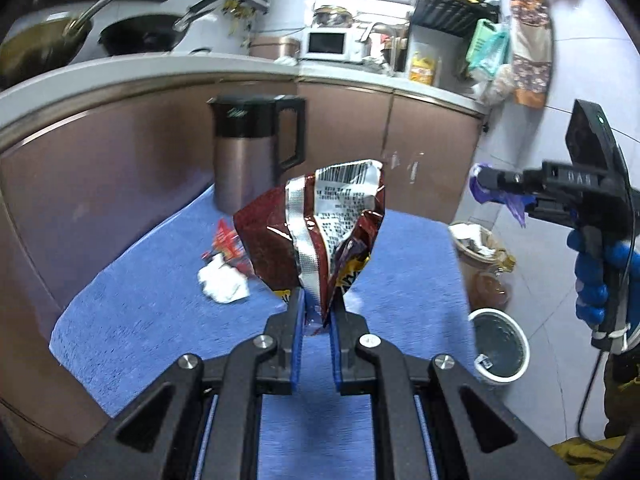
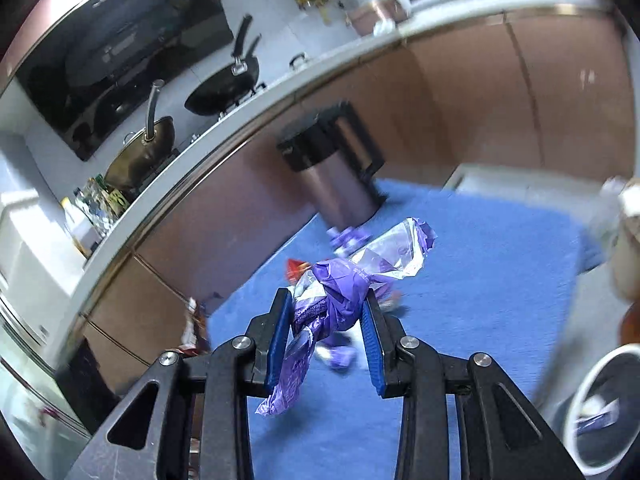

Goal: Collect trash
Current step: 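Carry both items over the bin and open both grippers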

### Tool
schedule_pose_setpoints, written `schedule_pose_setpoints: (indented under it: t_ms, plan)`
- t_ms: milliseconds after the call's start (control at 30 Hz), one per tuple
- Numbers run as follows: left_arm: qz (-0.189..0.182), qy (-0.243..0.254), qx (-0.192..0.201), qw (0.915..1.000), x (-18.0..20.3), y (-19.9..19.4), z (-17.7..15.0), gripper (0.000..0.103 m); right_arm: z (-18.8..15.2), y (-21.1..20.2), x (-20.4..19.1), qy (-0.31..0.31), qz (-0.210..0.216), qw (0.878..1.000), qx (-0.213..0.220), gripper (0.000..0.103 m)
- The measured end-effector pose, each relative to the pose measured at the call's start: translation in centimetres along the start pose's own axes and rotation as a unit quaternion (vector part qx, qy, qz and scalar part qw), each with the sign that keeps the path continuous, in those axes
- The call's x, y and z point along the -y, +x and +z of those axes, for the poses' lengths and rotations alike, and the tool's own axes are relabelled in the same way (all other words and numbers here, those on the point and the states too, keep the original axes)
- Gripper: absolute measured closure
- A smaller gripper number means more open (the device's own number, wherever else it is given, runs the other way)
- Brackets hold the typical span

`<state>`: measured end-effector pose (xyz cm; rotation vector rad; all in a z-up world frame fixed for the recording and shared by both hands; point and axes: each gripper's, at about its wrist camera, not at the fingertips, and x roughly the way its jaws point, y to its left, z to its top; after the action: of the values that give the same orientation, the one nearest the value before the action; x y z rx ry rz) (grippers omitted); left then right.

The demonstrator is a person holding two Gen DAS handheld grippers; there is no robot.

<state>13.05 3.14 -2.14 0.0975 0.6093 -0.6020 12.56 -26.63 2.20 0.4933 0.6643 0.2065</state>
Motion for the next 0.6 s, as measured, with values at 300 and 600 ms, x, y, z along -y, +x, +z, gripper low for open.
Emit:
schedule_pose_setpoints:
  t_ms: [300,600]
  plan:
    - [-0.073,0.063,-0.014,0.9952,10.4,2.2,1.9,0.092,-3.4,-10.2,4.8,-0.03,-0.114,0.991,0.063,0.069]
    - [-0.163,0.135,-0.077,0.9743,23.0,8.7,1.3,0.092,-7.4,-13.8,15.6,0.055,-0.228,0.97,0.064,0.069]
